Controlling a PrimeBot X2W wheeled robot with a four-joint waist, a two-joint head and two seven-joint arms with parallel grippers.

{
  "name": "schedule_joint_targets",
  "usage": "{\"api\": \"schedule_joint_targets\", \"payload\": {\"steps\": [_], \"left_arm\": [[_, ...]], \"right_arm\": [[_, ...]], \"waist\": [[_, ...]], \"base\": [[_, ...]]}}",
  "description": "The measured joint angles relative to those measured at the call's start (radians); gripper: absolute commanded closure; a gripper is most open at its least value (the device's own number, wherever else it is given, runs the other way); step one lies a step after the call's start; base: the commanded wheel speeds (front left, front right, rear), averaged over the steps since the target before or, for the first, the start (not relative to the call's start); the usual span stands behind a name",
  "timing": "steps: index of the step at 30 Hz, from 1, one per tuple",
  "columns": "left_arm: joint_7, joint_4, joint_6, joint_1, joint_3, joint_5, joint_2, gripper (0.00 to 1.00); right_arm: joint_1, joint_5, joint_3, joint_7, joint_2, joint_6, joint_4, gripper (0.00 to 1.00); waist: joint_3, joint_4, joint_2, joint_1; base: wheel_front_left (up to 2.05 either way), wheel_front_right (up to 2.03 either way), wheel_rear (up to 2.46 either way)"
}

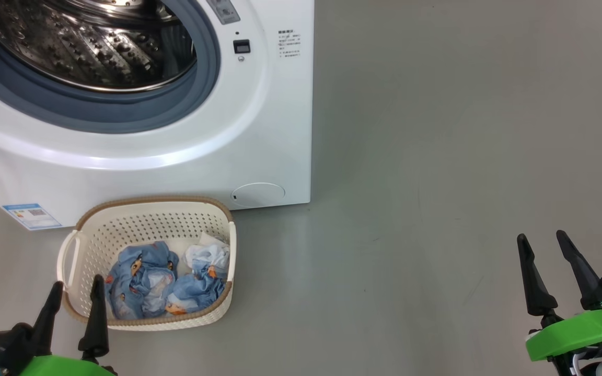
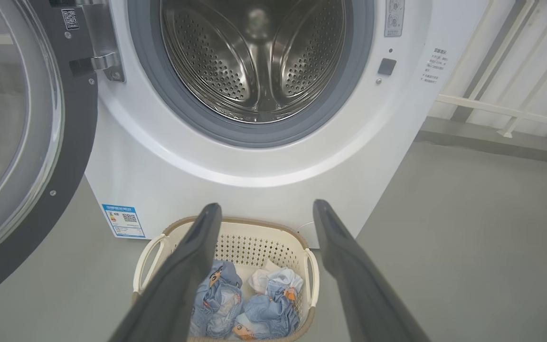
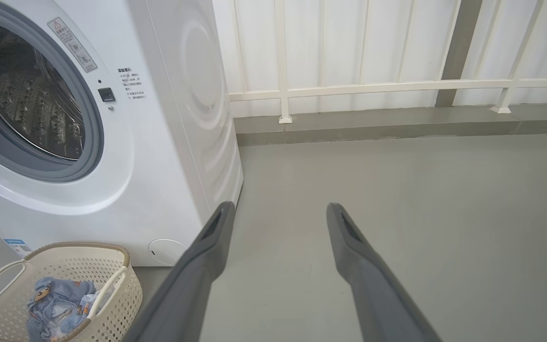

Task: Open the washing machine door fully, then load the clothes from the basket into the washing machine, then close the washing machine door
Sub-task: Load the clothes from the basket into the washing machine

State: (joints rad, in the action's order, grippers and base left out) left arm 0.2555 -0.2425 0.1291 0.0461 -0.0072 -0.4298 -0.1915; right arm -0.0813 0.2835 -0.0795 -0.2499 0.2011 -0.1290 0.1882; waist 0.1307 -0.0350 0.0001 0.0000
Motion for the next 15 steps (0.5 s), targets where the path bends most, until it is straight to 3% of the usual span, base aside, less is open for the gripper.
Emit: {"api": "schedule_joint_targets", "payload": {"steps": [6, 15], "left_arm": [[0.000, -0.002, 0.000, 0.000, -0.010, -0.020, -0.005, 0.00], [0.000, -0.002, 0.000, 0.000, -0.020, -0.026, -0.016, 0.00]], "right_arm": [[0.000, 0.000, 0.001, 0.000, -0.002, 0.000, 0.000, 0.00], [0.000, 0.000, 0.007, 0.000, -0.002, 0.000, 0.001, 0.00]], "waist": [[0.000, 0.003, 0.0000, 0.0000], [0.002, 0.002, 0.0000, 0.0000]], "base": [[0.19, -0.72, 0.52], [0.37, -1.74, 1.37]]}}
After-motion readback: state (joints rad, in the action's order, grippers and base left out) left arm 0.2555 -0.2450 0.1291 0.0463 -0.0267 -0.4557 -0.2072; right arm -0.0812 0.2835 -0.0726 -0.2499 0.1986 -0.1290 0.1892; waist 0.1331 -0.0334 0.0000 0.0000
